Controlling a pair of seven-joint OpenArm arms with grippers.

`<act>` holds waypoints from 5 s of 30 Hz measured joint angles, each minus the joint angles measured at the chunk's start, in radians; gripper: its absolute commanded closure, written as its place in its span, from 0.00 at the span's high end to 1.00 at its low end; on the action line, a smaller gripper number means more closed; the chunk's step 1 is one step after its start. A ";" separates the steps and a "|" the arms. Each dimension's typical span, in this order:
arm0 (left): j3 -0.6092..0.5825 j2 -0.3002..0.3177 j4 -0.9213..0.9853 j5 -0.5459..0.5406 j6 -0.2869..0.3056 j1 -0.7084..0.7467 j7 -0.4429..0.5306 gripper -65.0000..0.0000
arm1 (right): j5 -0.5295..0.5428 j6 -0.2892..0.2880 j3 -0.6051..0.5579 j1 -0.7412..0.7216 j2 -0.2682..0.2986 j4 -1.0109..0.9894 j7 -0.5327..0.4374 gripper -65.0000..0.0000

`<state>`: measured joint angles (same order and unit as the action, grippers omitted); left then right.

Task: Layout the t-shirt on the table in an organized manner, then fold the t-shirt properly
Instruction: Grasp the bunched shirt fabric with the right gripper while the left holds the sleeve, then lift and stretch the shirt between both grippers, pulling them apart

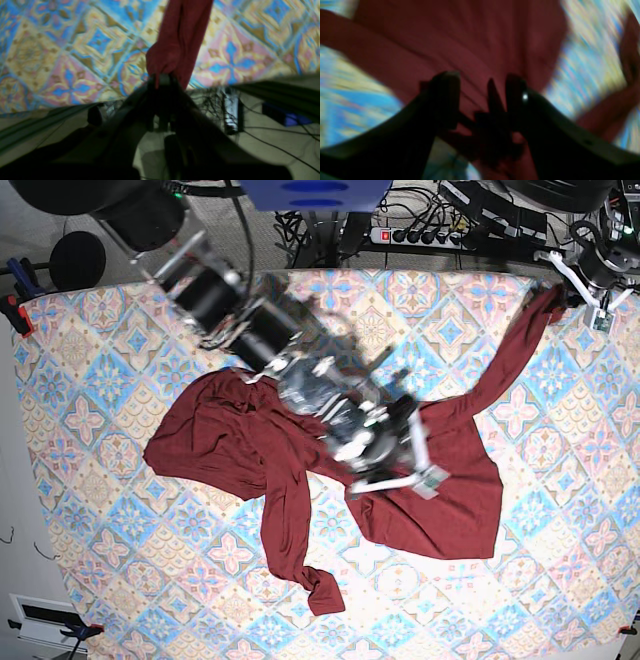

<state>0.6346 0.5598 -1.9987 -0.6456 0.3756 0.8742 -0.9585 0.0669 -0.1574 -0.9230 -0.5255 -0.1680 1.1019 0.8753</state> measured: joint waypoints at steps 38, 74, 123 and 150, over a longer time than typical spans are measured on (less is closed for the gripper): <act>0.029 0.043 0.007 -0.171 0.017 -0.051 -0.034 0.00 | -0.051 0.008 0.011 0.004 0.026 0.077 -0.068 0.00; -0.143 0.064 0.333 0.193 0.026 -0.514 0.048 0.00 | -0.048 0.007 -0.048 0.055 0.138 0.211 -0.008 0.44; -0.086 -0.007 0.249 0.209 0.021 -0.508 0.043 0.00 | -0.050 0.010 0.045 -0.016 0.113 0.238 -0.053 0.01; -0.330 0.068 0.743 0.436 0.016 -1.634 0.055 0.00 | 0.044 0.009 0.517 0.681 0.618 0.858 -0.035 0.01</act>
<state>0.3050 0.6281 -1.2556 -0.2092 0.3912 -0.7597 -0.9031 0.1108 -0.1482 -0.4065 0.1558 0.4496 1.9594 0.8398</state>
